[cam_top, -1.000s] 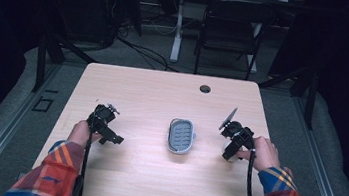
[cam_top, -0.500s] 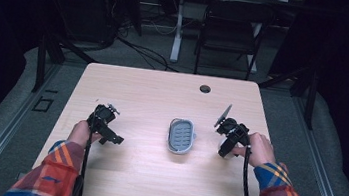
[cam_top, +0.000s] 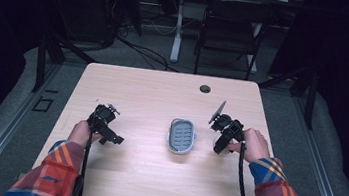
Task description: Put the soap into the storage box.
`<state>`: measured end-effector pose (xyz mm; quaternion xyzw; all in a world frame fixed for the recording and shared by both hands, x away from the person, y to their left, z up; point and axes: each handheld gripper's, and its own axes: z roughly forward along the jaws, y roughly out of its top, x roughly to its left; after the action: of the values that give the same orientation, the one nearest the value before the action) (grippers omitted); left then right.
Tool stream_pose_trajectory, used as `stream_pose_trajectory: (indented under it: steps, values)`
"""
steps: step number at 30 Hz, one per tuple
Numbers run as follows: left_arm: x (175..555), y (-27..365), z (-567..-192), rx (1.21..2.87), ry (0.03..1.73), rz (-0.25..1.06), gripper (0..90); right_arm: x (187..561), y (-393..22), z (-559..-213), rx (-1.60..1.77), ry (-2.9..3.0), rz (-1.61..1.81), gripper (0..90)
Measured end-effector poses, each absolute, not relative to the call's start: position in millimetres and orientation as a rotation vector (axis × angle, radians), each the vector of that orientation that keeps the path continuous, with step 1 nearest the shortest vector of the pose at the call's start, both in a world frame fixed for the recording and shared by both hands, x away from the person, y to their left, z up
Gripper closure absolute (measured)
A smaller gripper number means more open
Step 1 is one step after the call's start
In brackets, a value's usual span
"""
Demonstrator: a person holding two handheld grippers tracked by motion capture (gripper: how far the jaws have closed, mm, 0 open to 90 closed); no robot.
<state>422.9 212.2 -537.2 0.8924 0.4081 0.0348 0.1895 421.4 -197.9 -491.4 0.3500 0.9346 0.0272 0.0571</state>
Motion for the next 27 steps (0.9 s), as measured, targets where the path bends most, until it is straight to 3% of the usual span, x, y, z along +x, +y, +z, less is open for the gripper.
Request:
stream_pose_trajectory:
  steps: [27]
  values:
    - [423.3, 211.9, -537.3, 2.515, 1.139, 0.096, 0.0, 433.0, -179.7, -471.6, 1.003, 2.827, 0.074, 24.4]
